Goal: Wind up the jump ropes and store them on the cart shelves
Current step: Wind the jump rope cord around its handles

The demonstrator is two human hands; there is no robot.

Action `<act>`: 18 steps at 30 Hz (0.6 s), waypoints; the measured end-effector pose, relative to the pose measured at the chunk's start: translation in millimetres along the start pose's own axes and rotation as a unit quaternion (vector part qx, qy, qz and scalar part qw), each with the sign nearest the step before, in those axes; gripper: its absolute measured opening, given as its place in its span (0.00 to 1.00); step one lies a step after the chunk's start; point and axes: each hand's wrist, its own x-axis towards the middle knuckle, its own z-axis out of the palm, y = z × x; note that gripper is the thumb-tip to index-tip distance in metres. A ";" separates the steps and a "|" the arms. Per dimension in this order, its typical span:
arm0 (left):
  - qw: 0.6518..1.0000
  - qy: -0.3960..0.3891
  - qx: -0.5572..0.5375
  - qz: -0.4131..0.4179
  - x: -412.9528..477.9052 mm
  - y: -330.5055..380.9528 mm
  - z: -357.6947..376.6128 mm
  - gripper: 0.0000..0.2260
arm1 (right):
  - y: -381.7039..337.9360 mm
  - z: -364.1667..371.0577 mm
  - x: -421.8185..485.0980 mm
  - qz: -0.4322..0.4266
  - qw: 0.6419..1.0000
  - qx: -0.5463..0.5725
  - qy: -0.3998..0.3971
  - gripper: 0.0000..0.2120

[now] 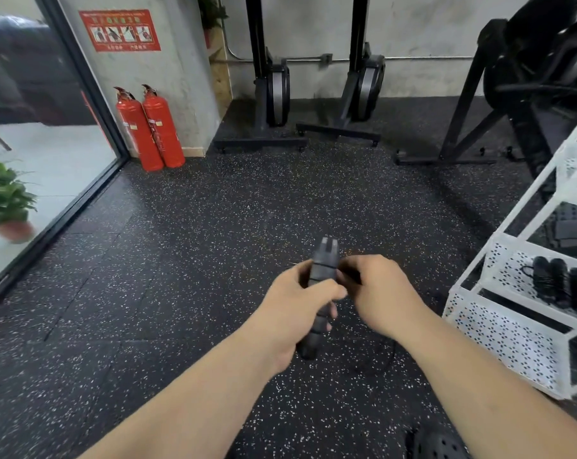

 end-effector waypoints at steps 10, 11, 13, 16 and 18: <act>0.992 0.112 -0.055 0.008 19.7 19.3 -31.2 0.14 | 21.0 -38.7 3.2 0.025 0.997 0.007 -0.079 0.14; 0.991 0.121 -0.059 0.010 20.8 20.2 -33.4 0.14 | 21.9 -41.8 2.6 0.024 0.997 0.007 -0.073 0.14; 0.989 0.131 -0.060 0.016 21.4 19.1 -32.2 0.14 | 21.6 -41.4 2.9 0.018 0.999 0.002 -0.048 0.14; 0.994 0.105 -0.038 0.021 16.6 12.5 -21.7 0.15 | 16.6 -29.3 4.9 0.012 1.000 0.003 -0.008 0.13; 0.999 0.049 -0.019 0.008 9.4 7.0 -9.2 0.13 | 11.9 -20.2 5.0 0.005 1.000 0.002 -0.007 0.13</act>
